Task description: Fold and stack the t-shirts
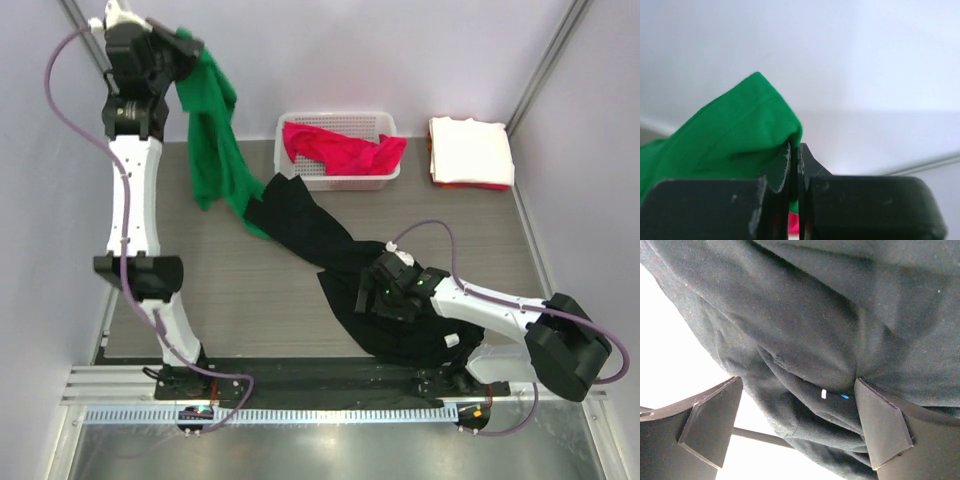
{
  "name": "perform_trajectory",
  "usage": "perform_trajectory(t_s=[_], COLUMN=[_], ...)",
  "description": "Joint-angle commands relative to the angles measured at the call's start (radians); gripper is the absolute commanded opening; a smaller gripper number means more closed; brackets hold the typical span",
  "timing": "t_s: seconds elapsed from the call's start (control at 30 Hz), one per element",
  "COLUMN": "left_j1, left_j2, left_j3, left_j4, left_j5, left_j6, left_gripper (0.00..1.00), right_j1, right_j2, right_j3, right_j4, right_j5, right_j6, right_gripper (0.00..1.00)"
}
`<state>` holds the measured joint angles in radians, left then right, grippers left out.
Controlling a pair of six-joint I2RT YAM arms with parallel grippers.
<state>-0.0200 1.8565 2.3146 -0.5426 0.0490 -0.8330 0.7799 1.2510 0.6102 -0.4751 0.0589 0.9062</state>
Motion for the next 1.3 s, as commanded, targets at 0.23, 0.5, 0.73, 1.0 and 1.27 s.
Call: perform_trajectory(t_s=[0.23,0.5,0.73,1.0,1.27], left_j1=[-0.211,-0.431,-0.379,-0.129,0.143], left_j2=[0.486,0.725,0.453,0.069,0.046], left_j3=[0.361,0.364,0.105,-0.152,-0.568], left_j4=[0.667,0.728,0.443,0.123,0.133], left_j5=[0.088,0.1,0.259,-0.082,0.099], left_j6=[-0.306,-0.348,-0.128,0.03,0.029], left_gripper=[0.0,0.38,1.0,1.0,1.0], right_j1=[0.078,0.079,0.079,0.081,0.085], right_j2=[0.045,0.06,0.077,0.108,0.094], right_j3=[-0.027,-0.058,-0.029,0.022,0.043], right_j4=[0.012,0.035,0.035,0.027,-0.002], right_j5=[0.001,0.012,-0.002,-0.013,-0.013], right_j6=[0.077,0.059,0.034,0.016,0.02], right_gripper=[1.0,1.0,1.0,1.0,1.0])
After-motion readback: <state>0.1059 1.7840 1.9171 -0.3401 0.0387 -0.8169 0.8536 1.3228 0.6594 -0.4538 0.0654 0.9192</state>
